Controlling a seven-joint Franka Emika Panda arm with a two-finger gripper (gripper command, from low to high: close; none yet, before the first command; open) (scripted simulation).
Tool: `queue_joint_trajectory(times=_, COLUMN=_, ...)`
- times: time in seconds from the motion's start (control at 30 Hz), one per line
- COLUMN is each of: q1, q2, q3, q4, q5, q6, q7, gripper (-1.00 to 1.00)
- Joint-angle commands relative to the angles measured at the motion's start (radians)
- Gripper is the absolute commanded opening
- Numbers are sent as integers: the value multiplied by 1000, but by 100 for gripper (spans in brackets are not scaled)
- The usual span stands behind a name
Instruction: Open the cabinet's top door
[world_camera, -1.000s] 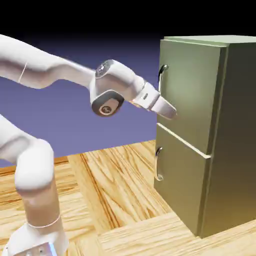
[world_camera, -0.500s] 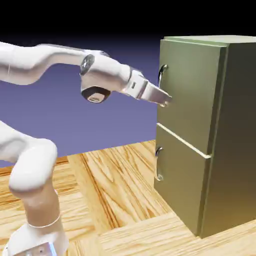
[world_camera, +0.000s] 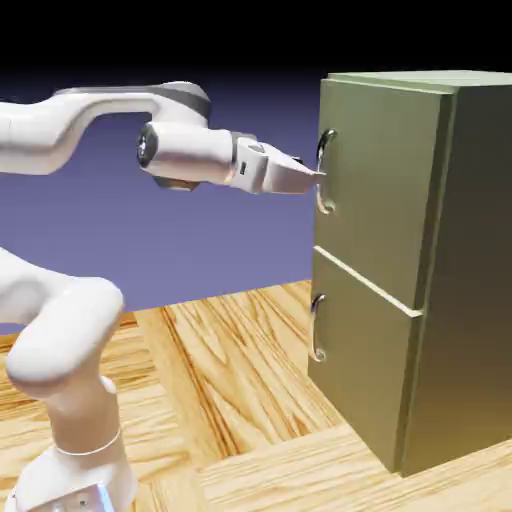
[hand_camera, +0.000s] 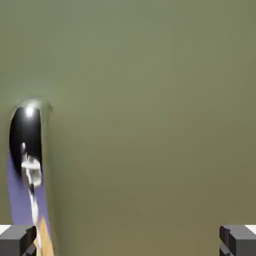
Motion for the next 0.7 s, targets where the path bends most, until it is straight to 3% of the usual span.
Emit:
queue_joint_trajectory(times=0.0, q1=-12, q2=-10, q3=16, q4=4, q5=44, q6=-2, q7=-28, gripper=0)
queue_joint_trajectory(times=0.47, q1=-185, q2=-154, q3=244, q4=61, q5=653, q6=-25, q7=-423, gripper=0)
queue_joint_trajectory(times=0.67, q1=-332, q2=-114, q3=310, q4=147, q5=699, q6=-80, q7=-444, gripper=0)
